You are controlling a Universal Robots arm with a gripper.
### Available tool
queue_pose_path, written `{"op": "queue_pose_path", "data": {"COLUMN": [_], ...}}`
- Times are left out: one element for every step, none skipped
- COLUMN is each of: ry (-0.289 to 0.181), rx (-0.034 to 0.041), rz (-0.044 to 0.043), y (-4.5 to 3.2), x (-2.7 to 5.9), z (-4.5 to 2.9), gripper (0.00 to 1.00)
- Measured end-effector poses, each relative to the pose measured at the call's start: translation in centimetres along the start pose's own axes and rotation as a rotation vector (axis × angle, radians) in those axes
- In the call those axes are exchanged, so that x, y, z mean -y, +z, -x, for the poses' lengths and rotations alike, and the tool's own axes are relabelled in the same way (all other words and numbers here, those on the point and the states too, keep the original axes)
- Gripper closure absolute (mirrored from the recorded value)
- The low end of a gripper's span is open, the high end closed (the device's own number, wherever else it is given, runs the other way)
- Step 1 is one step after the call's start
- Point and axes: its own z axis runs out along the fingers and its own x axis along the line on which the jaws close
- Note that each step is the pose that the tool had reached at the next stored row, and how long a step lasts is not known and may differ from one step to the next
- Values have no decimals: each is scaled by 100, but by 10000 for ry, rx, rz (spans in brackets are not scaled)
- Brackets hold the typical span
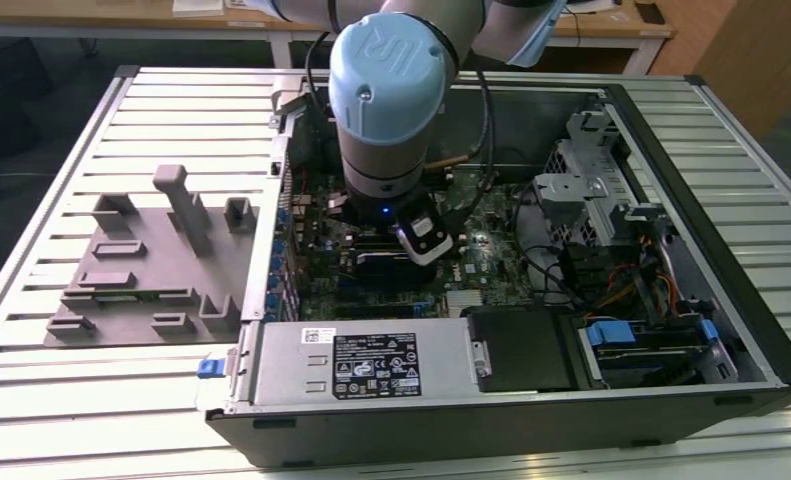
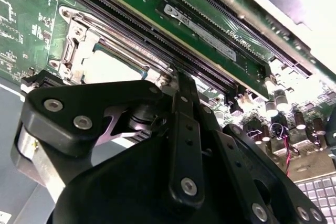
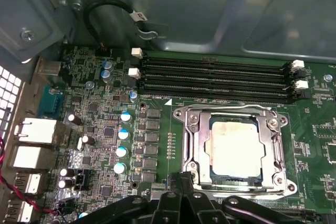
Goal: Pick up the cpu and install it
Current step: 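Install the second cpu locking lever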
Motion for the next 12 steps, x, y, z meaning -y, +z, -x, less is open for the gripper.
{"op": "queue_pose_path", "data": {"ry": [0, 0, -1, -2, -2, -1, 0, -1, -2, -1, 0, 0], "rx": [-2, -2, -2, -2, -1, -1, -2, 1, 3, 1, -1, 0], "rz": [-7, -10, -9, -8, -9, -9, -10, -5, -1, -5, -8, -7], "y": [2, 4, 5, 6, 6, 5, -2, -12, -28, -52, -76, -99], "x": [-3, -7, -9, -10, -10, -11, -14, -19, -25, -33, -41, -50], "z": [-1, -1, -1, -1, -1, -1, -1, 0, 1, 1, 2, 3], "gripper": [89, 89, 89, 89, 89, 89, 89, 89, 89, 89, 89, 89]}}
